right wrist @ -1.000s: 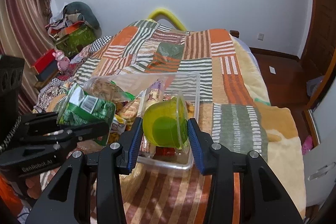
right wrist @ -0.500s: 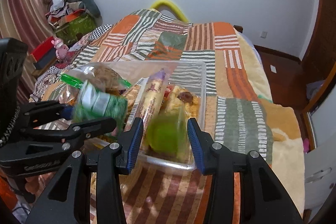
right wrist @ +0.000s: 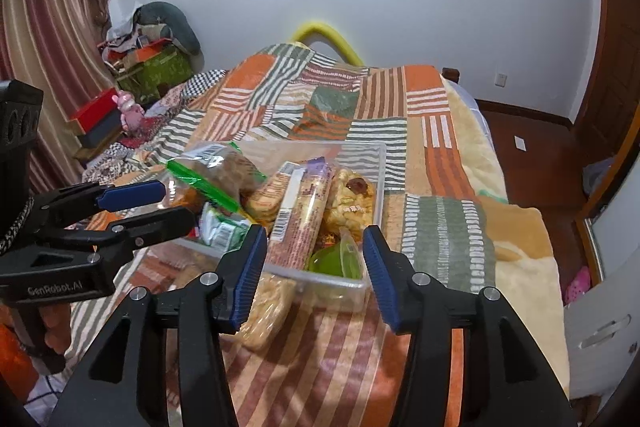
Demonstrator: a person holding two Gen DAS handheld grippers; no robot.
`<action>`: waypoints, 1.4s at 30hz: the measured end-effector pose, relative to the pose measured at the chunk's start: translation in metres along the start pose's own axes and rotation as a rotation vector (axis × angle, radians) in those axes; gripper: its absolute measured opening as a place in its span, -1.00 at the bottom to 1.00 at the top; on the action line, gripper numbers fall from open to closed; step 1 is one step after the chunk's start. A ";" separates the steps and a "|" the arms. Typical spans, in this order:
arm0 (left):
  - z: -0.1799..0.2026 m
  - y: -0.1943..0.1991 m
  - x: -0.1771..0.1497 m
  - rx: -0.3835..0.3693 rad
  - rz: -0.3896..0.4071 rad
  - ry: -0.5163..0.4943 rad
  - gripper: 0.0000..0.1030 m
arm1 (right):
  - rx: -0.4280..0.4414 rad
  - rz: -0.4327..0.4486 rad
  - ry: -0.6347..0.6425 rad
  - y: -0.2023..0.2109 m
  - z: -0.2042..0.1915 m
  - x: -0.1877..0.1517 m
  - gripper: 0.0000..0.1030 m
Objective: Organize snacks
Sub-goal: 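Lift both items over the clear box and release them inside, then grasp the tall biscuit roll with the left tool while the right tool grasps the square cracker pack, then carry both packs over the clear box and release them inside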
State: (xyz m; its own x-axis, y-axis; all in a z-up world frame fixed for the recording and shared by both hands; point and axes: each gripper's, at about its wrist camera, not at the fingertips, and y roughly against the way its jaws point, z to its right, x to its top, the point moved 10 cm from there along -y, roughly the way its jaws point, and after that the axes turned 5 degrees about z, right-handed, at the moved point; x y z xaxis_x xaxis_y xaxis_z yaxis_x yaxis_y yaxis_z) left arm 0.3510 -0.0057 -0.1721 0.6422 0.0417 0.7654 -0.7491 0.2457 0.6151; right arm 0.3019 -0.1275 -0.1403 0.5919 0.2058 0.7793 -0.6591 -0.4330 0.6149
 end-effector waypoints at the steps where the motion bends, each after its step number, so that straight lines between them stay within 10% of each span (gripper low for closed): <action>1: -0.002 0.005 -0.002 0.010 0.002 -0.002 0.17 | 0.002 0.002 -0.003 0.002 -0.001 -0.001 -0.04; 24: -0.030 -0.032 -0.120 0.041 -0.239 0.075 0.18 | 0.083 -0.123 -0.034 -0.022 -0.045 -0.064 0.06; 32: -0.027 -0.034 -0.129 0.050 -0.202 0.031 0.18 | 0.080 -0.165 -0.053 -0.043 -0.046 -0.074 0.06; 42: -0.028 -0.017 -0.137 0.061 -0.179 0.024 -0.30 | 0.059 -0.143 -0.047 -0.041 -0.047 -0.075 -0.27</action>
State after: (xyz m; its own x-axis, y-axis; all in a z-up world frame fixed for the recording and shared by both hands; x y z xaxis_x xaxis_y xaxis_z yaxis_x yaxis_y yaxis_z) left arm 0.2806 0.0111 -0.2926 0.7691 0.0260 0.6386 -0.6308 0.1923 0.7518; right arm 0.2623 -0.0843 -0.2182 0.6995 0.2283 0.6772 -0.5390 -0.4536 0.7097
